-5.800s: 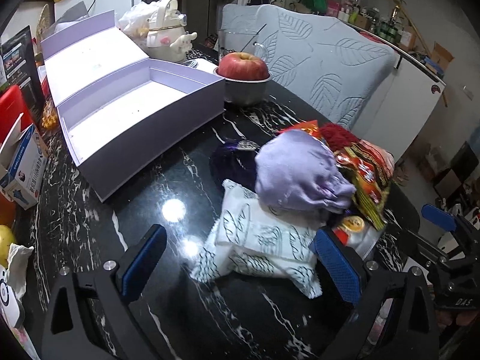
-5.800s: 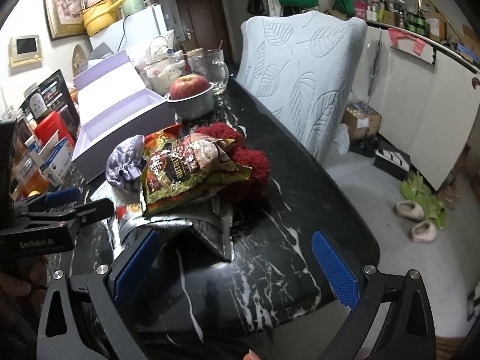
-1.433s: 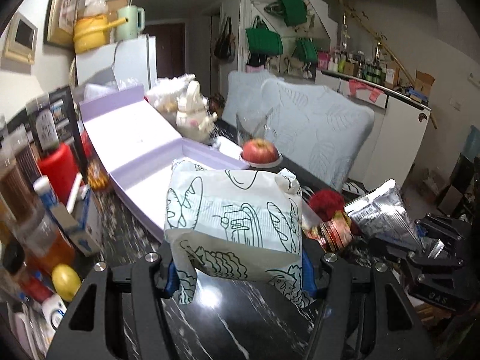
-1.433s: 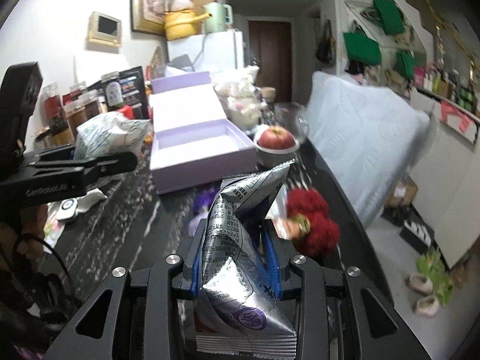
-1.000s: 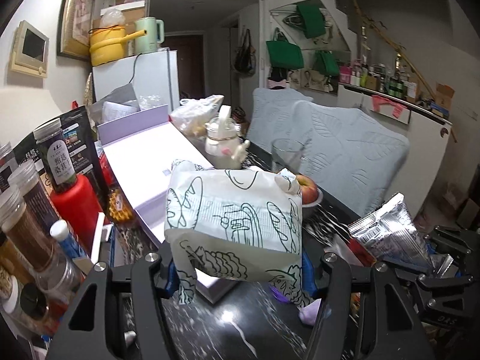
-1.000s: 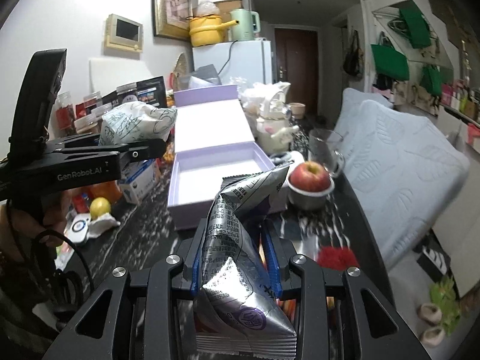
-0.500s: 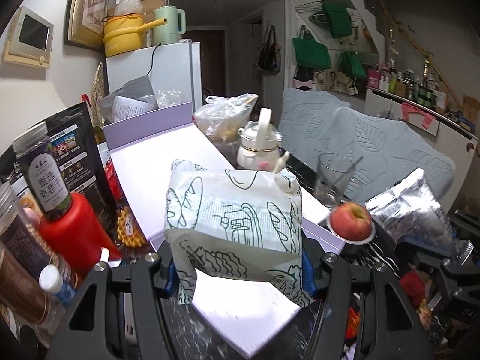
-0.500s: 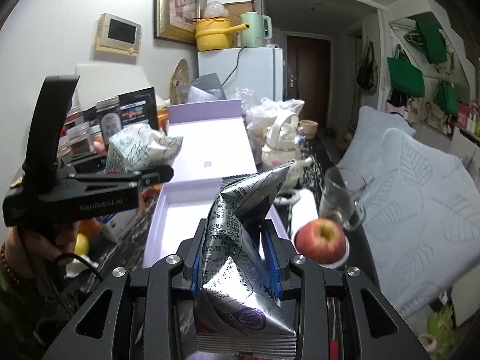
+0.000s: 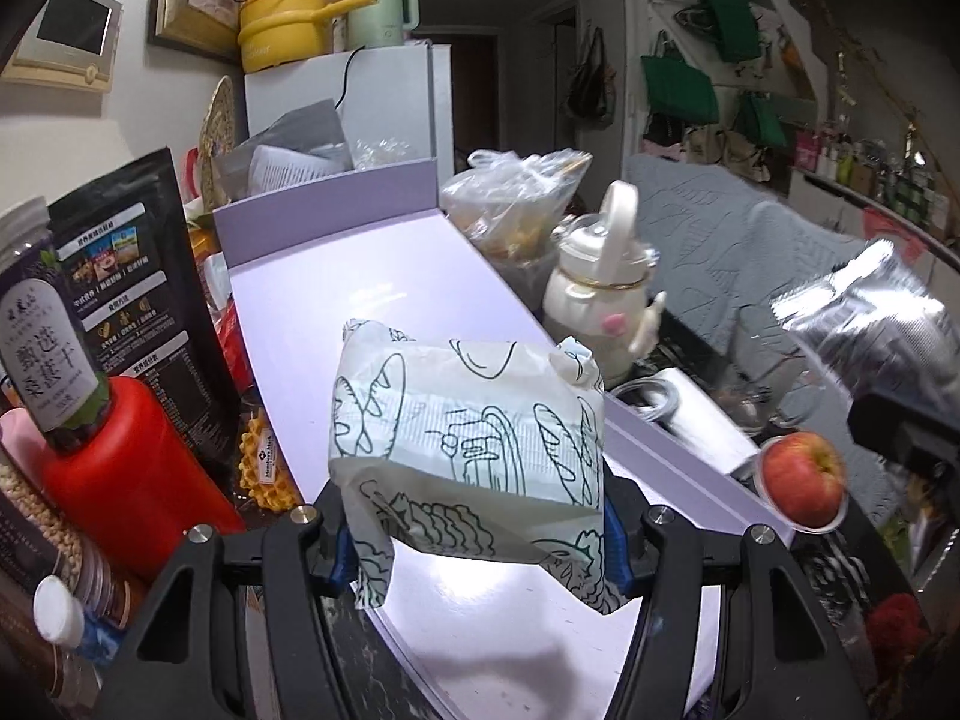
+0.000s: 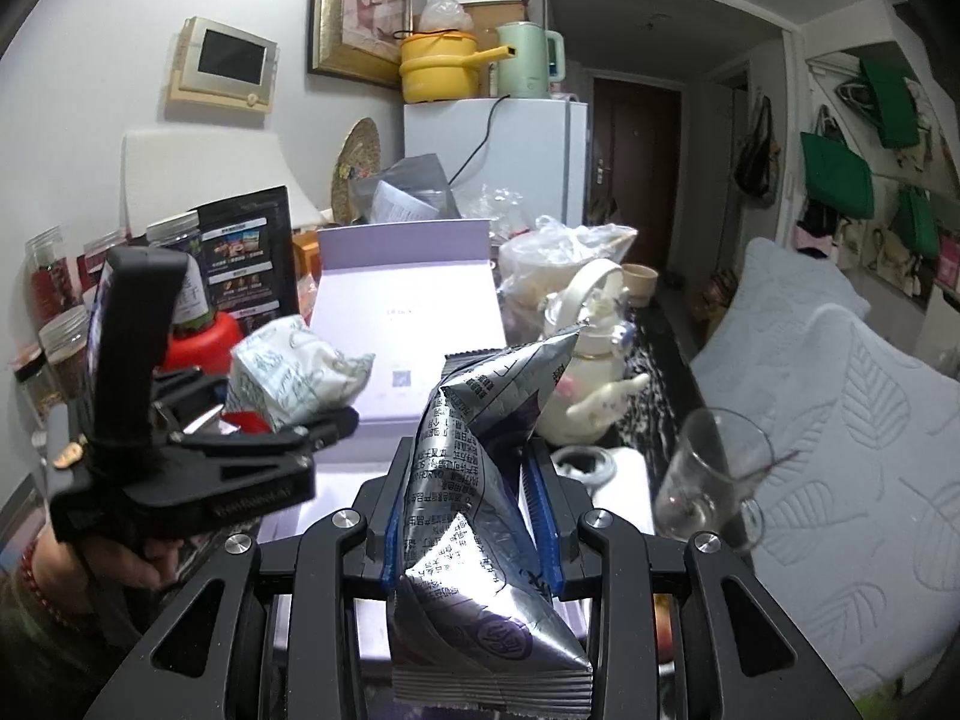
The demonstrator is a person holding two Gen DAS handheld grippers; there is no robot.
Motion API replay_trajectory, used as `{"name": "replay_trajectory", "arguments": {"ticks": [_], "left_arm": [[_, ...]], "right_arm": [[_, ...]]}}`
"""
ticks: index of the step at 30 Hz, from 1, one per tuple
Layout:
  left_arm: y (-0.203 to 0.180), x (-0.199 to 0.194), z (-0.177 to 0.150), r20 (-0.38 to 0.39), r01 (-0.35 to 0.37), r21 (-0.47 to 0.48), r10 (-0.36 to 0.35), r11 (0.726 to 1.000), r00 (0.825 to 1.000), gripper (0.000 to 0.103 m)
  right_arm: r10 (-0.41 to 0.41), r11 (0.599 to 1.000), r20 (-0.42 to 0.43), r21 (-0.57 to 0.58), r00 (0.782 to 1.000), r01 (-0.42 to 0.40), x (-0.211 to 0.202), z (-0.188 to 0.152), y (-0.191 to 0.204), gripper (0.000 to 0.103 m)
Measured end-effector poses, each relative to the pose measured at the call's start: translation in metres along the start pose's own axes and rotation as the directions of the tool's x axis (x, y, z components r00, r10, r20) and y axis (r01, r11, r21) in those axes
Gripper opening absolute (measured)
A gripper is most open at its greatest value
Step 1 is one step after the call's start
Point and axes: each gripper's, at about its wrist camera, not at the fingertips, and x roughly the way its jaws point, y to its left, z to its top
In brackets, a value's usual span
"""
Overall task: Organize soft objects
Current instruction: 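Carry the white packet and silver packet with both tools over the lavender box, then open the left tool to drop the white packet into the box while the right tool releases the silver packet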
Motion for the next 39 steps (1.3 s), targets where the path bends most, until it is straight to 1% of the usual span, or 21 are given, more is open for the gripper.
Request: {"name": "replay_trajectory", "arguments": {"ticks": [7,14,18,21,26,28,31,33,35,37,39], "left_arm": [[0.01,0.034,0.001,-0.054,-0.051,0.024,0.052,0.998,0.997,0.06],[0.017,0.058,-0.001,-0.113,-0.076,0.027,0.079,0.997,0.991,0.06],[0.023,0.074,-0.004,-0.148,-0.105,0.034,0.109,0.994,0.983,0.06],[0.028,0.084,-0.006,-0.175,-0.113,0.031,0.116,0.993,0.978,0.06],[0.037,0.096,-0.009,-0.207,-0.144,0.022,0.145,0.989,0.967,0.061],[0.039,0.1,-0.009,-0.22,-0.144,0.02,0.145,0.989,0.965,0.062],[0.041,0.103,-0.008,-0.224,-0.146,0.015,0.146,0.989,0.964,0.069],[0.042,0.105,-0.007,-0.232,-0.139,0.009,0.137,0.99,0.963,0.078],[0.043,0.105,-0.006,-0.238,-0.121,0.002,0.118,0.993,0.964,0.082],[0.043,0.104,-0.005,-0.239,-0.126,0.001,0.123,0.992,0.963,0.082],[0.043,0.101,-0.003,-0.237,-0.158,0.01,0.155,0.987,0.959,0.082]], "right_arm": [[0.017,1.0,-0.031,-0.012,0.999,-0.017,0.033,0.01,0.001,0.034],[0.023,1.0,-0.065,-0.007,0.998,-0.023,0.062,0.014,0.0,0.034],[0.025,1.0,-0.086,-0.015,0.996,-0.027,0.076,0.015,0.001,0.034],[0.026,0.999,-0.101,-0.017,0.995,-0.028,0.085,0.014,0.003,0.034],[0.07,0.997,-0.125,0.023,0.99,-0.068,0.098,0.016,0.001,0.034],[0.075,0.997,-0.133,0.028,0.988,-0.072,0.102,0.017,0.001,0.034],[0.084,0.996,-0.141,0.04,0.986,-0.079,0.108,0.019,0.0,0.034],[0.081,0.996,-0.146,0.036,0.986,-0.076,0.113,0.02,0.0,0.034],[0.068,0.998,-0.151,0.025,0.986,-0.065,0.117,0.021,0.002,0.034],[0.07,0.997,-0.157,0.024,0.985,-0.067,0.121,0.02,0.003,0.034],[0.074,0.997,-0.164,0.022,0.984,-0.071,0.126,0.021,0.003,0.034]]}}
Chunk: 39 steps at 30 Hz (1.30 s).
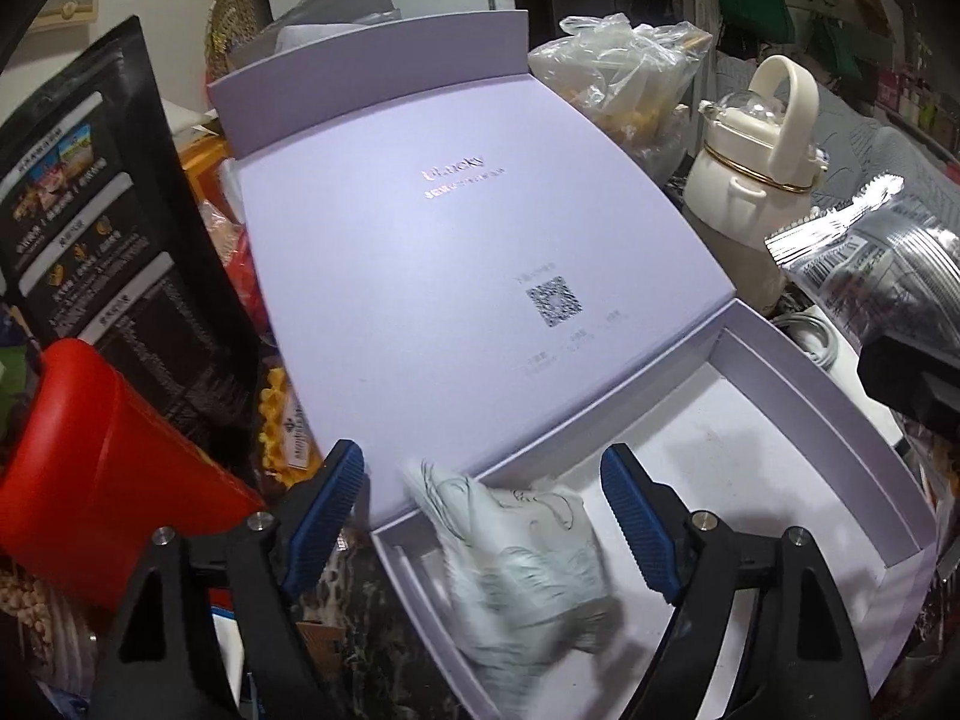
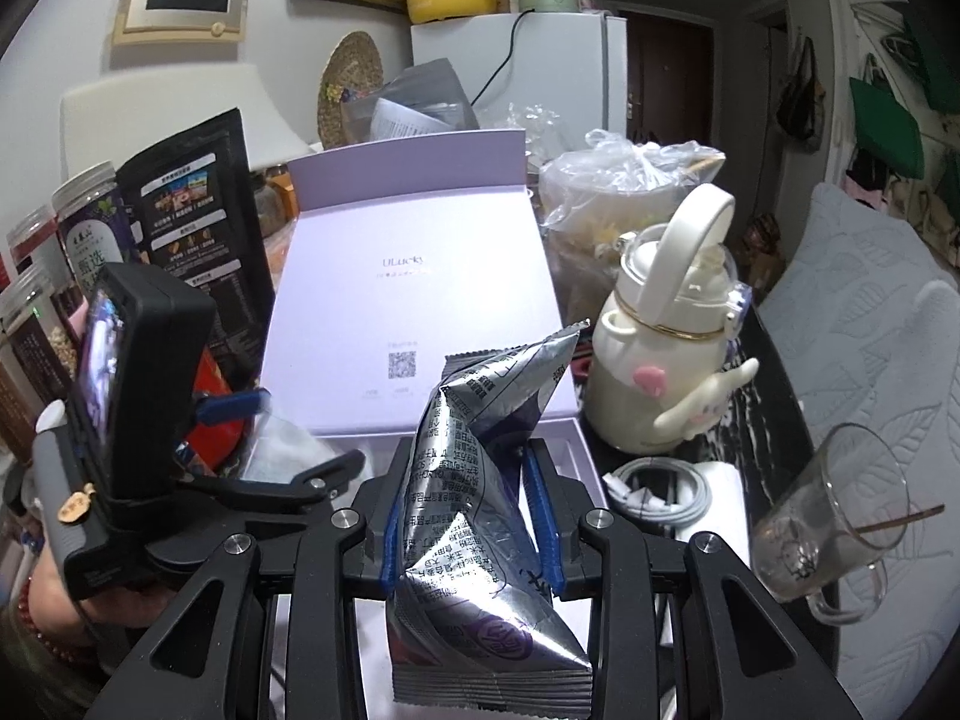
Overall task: Organize soft objects
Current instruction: 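Open the left tool to drop the white packet into the box while the right tool releases the silver packet, then withdraw both open tools from the box back over the table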
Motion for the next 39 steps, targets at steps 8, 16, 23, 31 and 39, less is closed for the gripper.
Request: {"name": "replay_trajectory", "arguments": {"ticks": [8,16,23,31,39], "left_arm": [[0.008,-0.011,0.002,0.036,-0.053,-0.01,0.054,0.999,0.998,0.082],[0.003,-0.019,0.001,0.058,-0.064,0.006,0.064,0.998,0.996,0.082],[0.0,-0.028,0.001,0.071,-0.044,0.015,0.043,0.999,0.997,0.082],[0.001,-0.053,0.003,0.114,-0.012,0.003,0.012,1.0,0.993,0.082],[0.006,-0.091,0.007,0.161,-0.023,-0.002,0.023,1.0,0.987,0.082]], "right_arm": [[0.005,1.0,-0.041,0.008,0.999,-0.005,0.023,0.005,-0.002,0.035],[0.009,0.999,-0.077,0.044,0.997,-0.005,0.035,0.002,-0.006,0.037],[-0.02,0.999,-0.093,0.044,0.995,0.024,0.031,-0.001,-0.01,0.051],[-0.048,0.998,-0.081,0.031,0.996,0.05,0.011,0.0,-0.007,0.051],[-0.06,0.998,-0.024,0.022,0.998,0.06,-0.026,0.009,0.005,0.051]]}}
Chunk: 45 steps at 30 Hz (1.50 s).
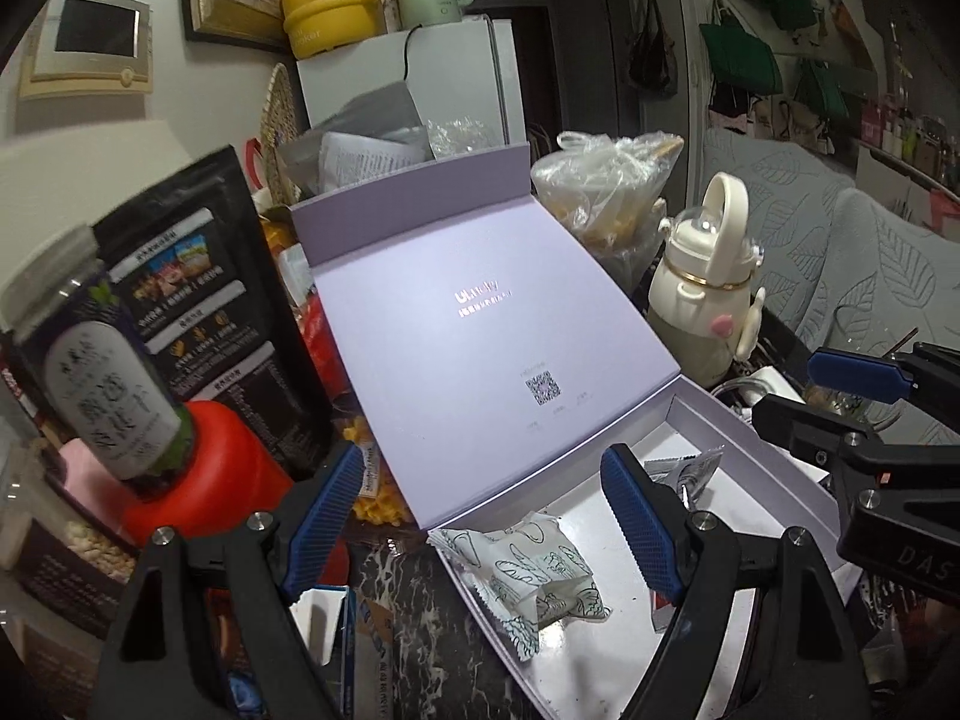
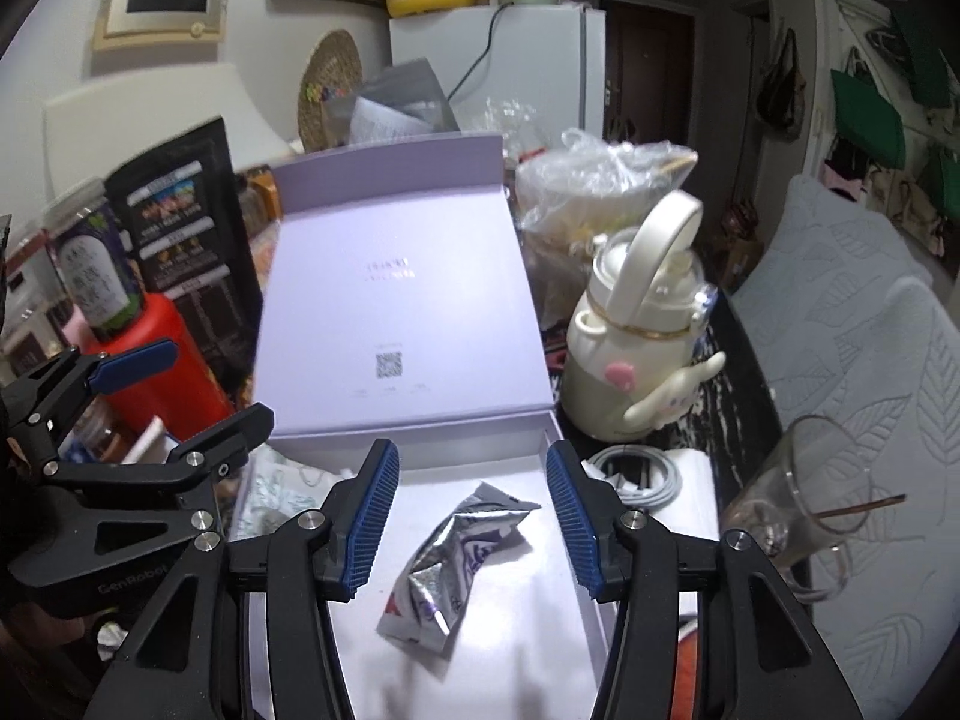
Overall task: Organize soft objects
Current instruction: 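Withdraw both open tools from the box back over the table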
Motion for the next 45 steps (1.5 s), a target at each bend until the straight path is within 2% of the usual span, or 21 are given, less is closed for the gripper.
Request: {"name": "replay_trajectory", "arguments": {"ticks": [14,25,31,34,41,45], "left_arm": [[0.005,-0.098,0.005,0.136,-0.008,-0.01,0.009,1.0,0.991,0.082],[-0.004,-0.165,-0.007,0.202,0.035,-0.002,-0.034,0.999,0.979,0.082],[-0.015,-0.192,-0.02,0.211,0.071,0.024,-0.074,0.997,0.975,0.082],[-0.021,-0.201,-0.029,0.206,0.091,0.04,-0.097,0.995,0.974,0.082],[-0.031,-0.217,-0.051,0.183,0.146,0.051,-0.153,0.988,0.971,0.082],[-0.039,-0.226,-0.063,0.176,0.176,0.071,-0.186,0.982,0.967,0.082]], "right_arm": [[-0.018,0.999,0.131,-0.029,0.991,0.022,-0.1,-0.003,0.022,0.051],[-0.046,0.998,0.212,-0.038,0.976,0.055,-0.177,-0.026,0.034,0.054],[-0.066,0.995,0.24,-0.056,0.968,0.082,-0.211,-0.045,0.043,0.059],[-0.083,0.993,0.246,-0.059,0.966,0.101,-0.223,-0.055,0.045,0.065],[-0.112,0.99,0.241,-0.056,0.964,0.129,-0.248,-0.087,0.048,0.074],[-0.139,0.988,0.237,-0.037,0.961,0.152,-0.26,-0.107,0.046,0.076]]}}
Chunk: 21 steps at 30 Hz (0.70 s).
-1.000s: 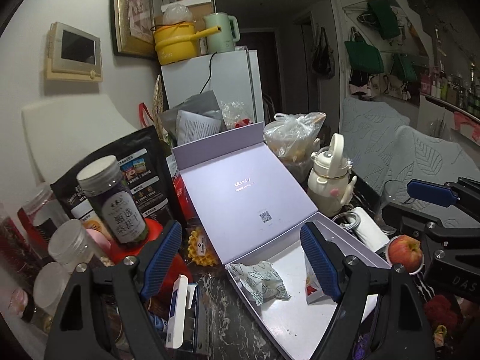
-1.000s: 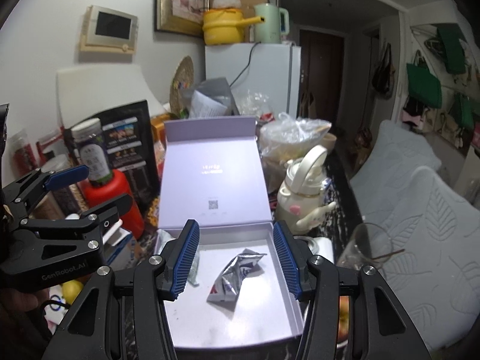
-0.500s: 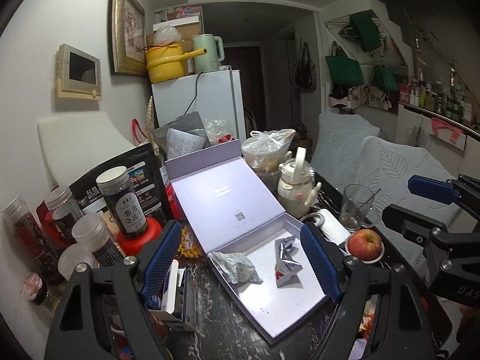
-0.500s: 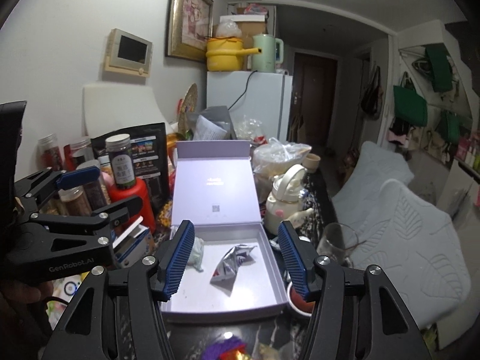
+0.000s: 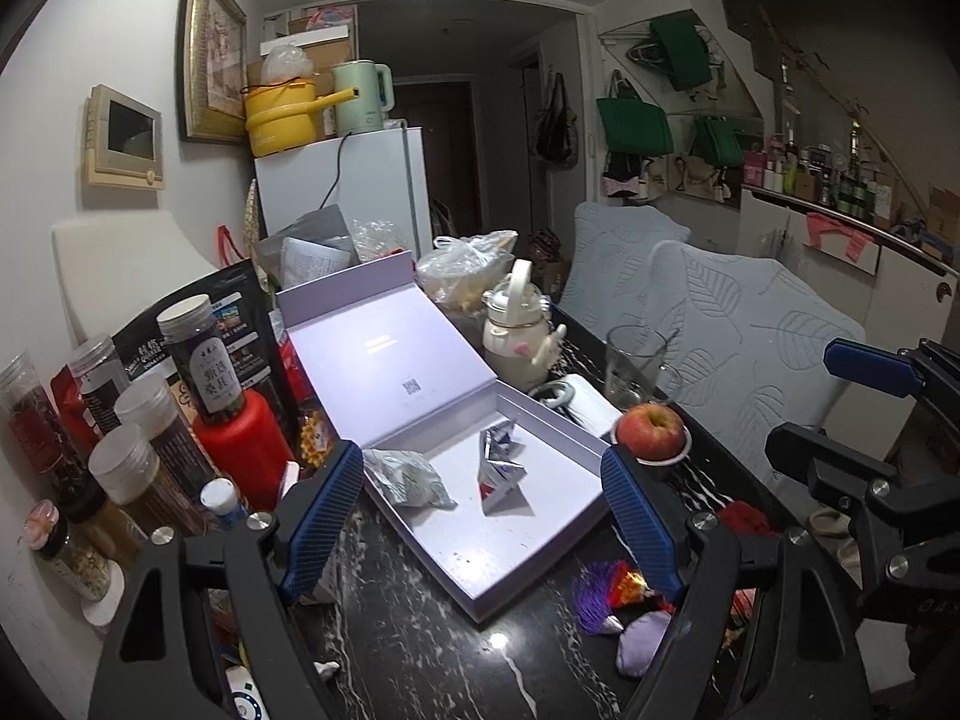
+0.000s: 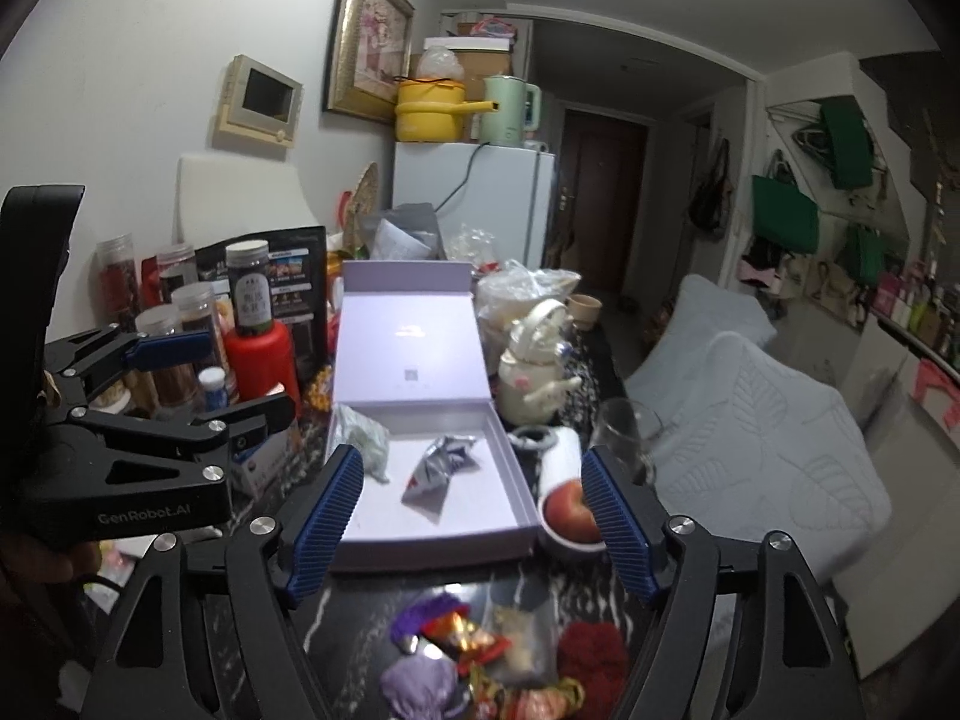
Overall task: Organize soft objects
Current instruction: 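Withdraw both open tools from the box back over the table, then grasp the lavender tasseled sachet with the left tool while the right tool approaches the snack bag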
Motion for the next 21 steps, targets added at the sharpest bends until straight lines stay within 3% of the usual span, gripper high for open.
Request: {"name": "replay_trajectory", "arguments": {"ticks": [9,21], "left_arm": [[-0.032,-0.011,-0.023,-0.02,0.098,0.045,-0.097,0.994,0.995,0.082],[-0.067,-0.002,-0.055,-0.089,0.246,0.079,-0.239,0.966,0.967,0.082]], "right_arm": [[-0.034,0.998,-0.033,0.059,0.999,0.036,-0.023,-0.037,-0.012,0.077],[-0.079,0.987,-0.1,0.133,0.992,0.092,-0.033,-0.087,-0.033,0.077]]}}
